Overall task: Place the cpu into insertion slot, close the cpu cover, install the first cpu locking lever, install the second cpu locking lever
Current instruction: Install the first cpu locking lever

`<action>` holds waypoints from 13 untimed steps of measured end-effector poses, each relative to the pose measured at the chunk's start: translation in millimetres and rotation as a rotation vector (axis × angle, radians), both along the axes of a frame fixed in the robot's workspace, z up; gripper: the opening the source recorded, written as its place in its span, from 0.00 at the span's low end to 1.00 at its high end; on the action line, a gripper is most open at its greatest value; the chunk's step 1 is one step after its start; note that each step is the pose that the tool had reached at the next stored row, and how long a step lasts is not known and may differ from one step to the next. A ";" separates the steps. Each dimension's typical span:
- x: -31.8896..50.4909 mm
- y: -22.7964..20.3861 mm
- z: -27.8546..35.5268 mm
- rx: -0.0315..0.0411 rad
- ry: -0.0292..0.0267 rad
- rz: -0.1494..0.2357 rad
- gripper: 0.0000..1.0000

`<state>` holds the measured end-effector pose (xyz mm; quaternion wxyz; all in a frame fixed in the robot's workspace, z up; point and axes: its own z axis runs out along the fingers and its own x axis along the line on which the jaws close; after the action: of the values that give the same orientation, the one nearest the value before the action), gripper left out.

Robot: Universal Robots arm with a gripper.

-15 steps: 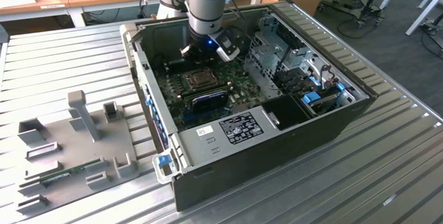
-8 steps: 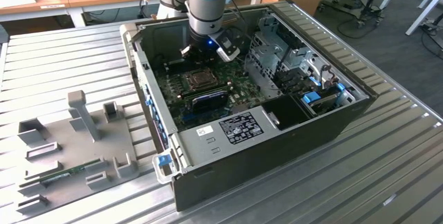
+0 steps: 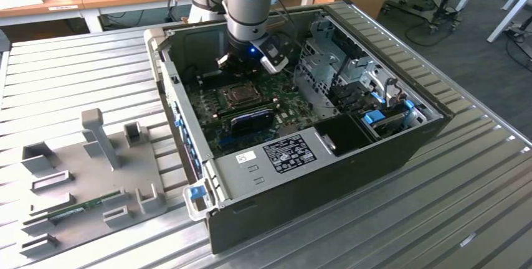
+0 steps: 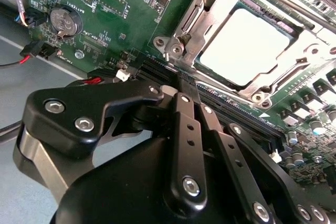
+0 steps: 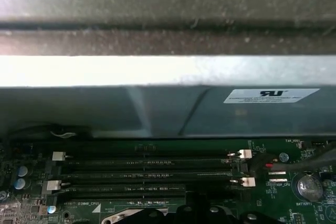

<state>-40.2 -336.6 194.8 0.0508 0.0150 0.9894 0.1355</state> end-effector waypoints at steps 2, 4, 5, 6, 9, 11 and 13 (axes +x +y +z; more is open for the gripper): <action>-0.1 -0.1 1.5 -0.0003 0.0003 0.000 0.10; -0.1 -0.1 2.4 -0.0004 0.0004 0.000 0.10; -0.1 -0.1 2.4 -0.0002 0.0003 0.000 0.10; -0.2 -0.4 2.5 -0.0002 0.0004 0.000 0.10; -0.1 -1.9 2.5 -0.0004 0.0004 0.000 0.10; -0.2 -2.4 2.4 -0.0007 0.0004 0.000 0.10; -0.1 -2.6 2.0 -0.0005 0.0005 0.000 0.10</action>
<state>-40.3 -339.2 196.8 0.0505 0.0150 0.9894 0.1352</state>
